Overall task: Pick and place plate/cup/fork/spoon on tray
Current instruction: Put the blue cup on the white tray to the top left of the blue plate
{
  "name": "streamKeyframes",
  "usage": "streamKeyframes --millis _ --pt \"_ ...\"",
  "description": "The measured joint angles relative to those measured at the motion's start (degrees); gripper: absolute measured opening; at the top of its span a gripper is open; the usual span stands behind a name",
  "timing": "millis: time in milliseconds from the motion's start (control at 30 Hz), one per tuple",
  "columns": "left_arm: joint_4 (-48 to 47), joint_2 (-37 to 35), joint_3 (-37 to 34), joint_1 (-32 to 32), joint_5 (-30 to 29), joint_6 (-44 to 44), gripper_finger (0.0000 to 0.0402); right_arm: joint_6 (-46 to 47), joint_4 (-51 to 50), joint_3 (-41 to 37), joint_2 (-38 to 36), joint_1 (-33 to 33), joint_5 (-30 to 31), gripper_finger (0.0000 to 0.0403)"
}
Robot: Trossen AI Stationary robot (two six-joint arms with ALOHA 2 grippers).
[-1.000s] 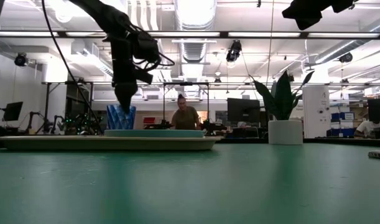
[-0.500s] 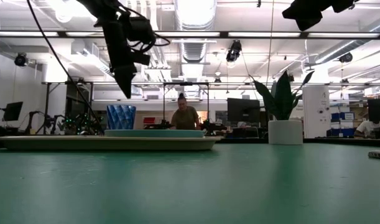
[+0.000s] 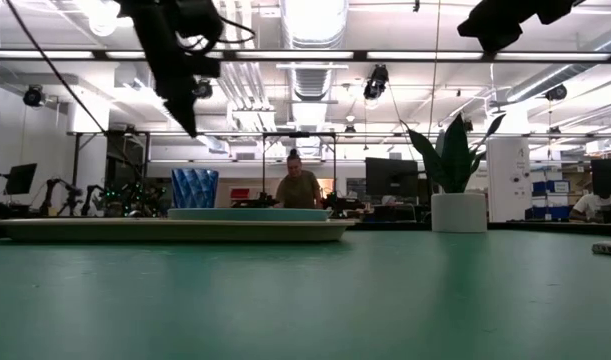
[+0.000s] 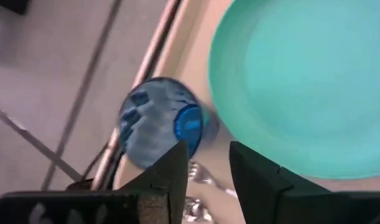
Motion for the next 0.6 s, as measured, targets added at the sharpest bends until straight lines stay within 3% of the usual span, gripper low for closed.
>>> streamKeyframes --millis 133,267,333,600 --pt "1.7 -6.0 -5.6 -0.2 -2.9 -0.2 0.0085 0.5 -0.3 0.0 0.0 0.0 0.0 0.0154" --pt "6.3 -9.6 -12.8 -0.1 -6.5 -1.8 0.0034 -0.1 -0.3 0.0 0.0 0.0 0.2 0.0154" --pt "8.0 -10.0 -16.5 0.1 -8.9 -1.9 0.001 -0.4 -0.3 0.0 0.0 0.0 0.2 0.0153" --pt "21.9 -6.1 -25.0 3.0 -11.7 -0.2 0.0001 -3.1 1.1 -0.1 0.0 0.0 0.3 0.0155"
